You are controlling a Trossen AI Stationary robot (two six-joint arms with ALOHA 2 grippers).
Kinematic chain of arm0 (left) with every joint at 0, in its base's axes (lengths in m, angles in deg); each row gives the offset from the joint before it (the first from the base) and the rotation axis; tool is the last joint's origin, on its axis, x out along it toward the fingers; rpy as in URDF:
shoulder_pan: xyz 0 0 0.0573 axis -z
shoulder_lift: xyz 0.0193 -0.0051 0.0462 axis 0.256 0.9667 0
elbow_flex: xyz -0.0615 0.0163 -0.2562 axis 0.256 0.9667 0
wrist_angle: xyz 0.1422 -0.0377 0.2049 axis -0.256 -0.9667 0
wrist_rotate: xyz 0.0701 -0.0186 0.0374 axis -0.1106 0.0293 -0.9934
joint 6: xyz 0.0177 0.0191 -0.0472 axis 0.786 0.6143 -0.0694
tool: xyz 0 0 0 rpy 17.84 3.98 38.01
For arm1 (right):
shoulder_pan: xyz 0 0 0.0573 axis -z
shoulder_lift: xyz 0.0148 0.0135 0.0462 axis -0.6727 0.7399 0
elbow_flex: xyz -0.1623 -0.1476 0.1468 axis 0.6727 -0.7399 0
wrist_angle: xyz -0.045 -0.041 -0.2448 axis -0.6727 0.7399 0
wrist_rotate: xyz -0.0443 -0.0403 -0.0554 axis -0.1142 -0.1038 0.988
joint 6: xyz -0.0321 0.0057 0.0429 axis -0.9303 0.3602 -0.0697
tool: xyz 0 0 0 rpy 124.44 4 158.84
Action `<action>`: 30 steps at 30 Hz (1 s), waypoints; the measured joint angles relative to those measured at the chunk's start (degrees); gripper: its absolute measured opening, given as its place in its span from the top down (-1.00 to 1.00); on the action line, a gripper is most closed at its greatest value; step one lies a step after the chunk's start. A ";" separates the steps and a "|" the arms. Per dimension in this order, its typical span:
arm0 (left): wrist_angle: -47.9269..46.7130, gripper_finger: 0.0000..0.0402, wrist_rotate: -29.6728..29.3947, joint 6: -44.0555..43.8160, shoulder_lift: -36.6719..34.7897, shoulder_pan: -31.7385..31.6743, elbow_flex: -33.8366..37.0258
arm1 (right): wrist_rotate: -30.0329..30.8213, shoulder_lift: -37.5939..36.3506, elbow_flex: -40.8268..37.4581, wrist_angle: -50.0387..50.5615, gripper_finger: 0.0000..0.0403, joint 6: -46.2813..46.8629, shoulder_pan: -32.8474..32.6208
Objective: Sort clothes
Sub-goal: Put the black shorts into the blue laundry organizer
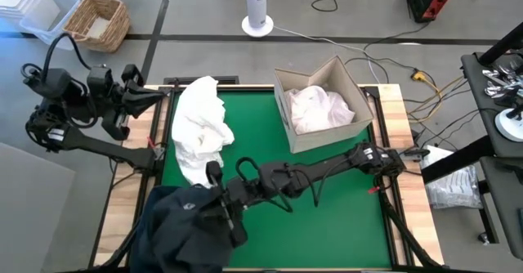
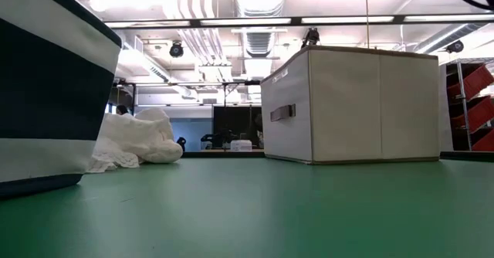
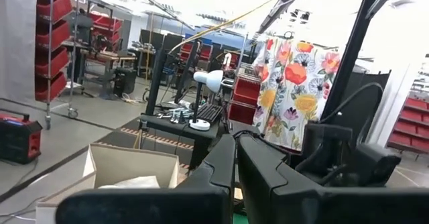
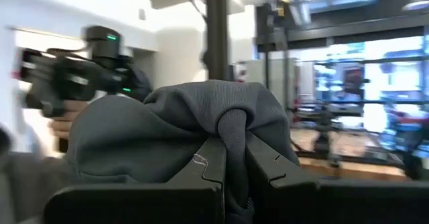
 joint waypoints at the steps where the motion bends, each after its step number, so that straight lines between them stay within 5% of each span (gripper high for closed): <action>1: 0.00 1.00 0.00 -0.16 -0.08 0.00 0.00 | 1.15 0.28 0.00 0.03 0.94 -0.49 0.01; 19: -2.59 1.00 0.00 -2.60 -1.09 0.00 0.04 | 11.33 3.91 -1.95 0.89 0.94 -4.72 -0.16; 30: -2.30 1.00 0.00 -2.56 -0.65 0.00 0.07 | 11.39 3.89 -5.77 -1.18 0.94 -16.82 0.15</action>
